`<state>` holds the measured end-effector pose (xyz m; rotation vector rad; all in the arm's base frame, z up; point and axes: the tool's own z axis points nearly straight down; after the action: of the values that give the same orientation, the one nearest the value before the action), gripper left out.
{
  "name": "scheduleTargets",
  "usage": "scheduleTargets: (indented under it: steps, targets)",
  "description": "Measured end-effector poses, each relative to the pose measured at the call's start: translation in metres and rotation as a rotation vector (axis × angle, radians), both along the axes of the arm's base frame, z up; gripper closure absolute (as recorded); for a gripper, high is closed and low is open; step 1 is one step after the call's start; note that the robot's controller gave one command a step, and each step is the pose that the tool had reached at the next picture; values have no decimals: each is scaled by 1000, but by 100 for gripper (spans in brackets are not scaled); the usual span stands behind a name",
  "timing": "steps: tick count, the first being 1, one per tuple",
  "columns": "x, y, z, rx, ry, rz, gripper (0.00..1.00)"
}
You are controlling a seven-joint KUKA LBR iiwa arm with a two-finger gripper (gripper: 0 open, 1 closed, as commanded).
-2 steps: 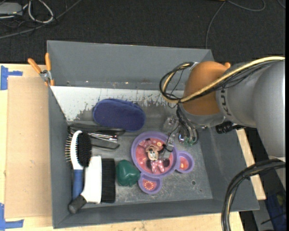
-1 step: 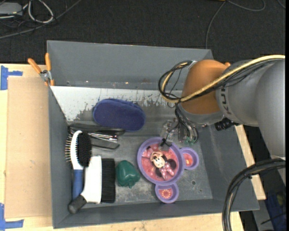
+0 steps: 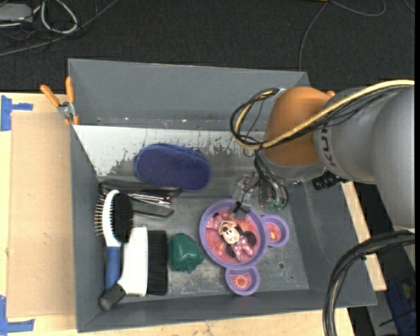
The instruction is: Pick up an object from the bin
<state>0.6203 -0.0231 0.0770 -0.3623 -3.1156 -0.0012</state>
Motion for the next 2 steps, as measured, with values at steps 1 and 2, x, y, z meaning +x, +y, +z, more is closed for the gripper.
scheduleTargets:
  steps: [1,2]
  targets:
    - [-3,0,14,1,9,0,100]
    - [-1,0,47,1,1,0,100]
